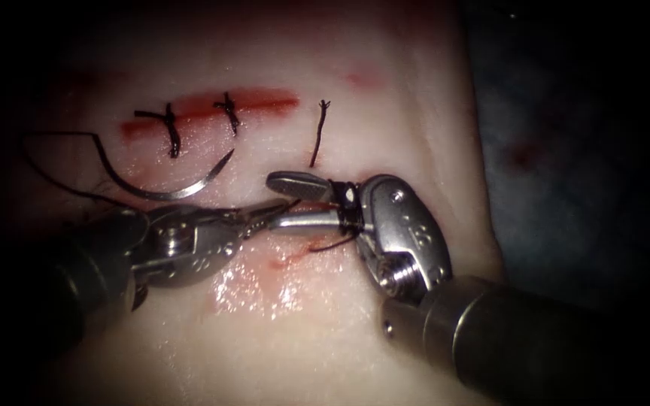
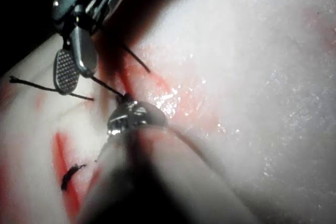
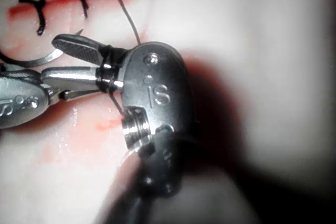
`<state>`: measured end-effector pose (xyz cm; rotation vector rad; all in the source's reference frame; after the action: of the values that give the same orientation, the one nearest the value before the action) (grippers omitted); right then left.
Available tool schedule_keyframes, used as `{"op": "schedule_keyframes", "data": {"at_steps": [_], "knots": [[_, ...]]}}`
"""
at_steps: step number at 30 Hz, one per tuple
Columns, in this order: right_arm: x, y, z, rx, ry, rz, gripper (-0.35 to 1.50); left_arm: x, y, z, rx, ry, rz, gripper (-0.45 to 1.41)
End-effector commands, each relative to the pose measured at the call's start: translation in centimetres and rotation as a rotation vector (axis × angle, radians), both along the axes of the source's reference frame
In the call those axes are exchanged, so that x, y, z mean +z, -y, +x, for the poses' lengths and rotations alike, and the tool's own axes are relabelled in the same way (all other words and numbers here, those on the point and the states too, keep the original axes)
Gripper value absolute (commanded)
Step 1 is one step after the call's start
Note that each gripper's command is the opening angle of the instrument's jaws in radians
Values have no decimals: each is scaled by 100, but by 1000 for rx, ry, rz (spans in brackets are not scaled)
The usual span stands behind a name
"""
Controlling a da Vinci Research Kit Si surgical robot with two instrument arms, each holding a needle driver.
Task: Wound Closure
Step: Wrap twice counter-clockwise around right hand using left needle driver
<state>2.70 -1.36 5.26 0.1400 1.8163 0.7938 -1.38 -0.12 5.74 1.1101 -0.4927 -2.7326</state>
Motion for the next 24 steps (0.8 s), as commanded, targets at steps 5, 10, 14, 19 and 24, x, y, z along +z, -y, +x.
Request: {"op": "schedule_keyframes", "data": {"at_steps": [5,10,14,19,24], "knots": [[5,-3,1,75,73,9,22,4,1,-17,-22,0,3,-45],[5,-5,-4,150,146,18,22,5,0,-33,-33,-3,3,-45],[5,-4,-10,190,189,23,22,3,-3,-42,-37,3,7,-45],[7,-5,-28,241,242,33,24,3,-9,-47,-45,9,6,-45],[12,-11,-32,281,271,68,29,4,-14,-46,-49,14,6,-45]]}}
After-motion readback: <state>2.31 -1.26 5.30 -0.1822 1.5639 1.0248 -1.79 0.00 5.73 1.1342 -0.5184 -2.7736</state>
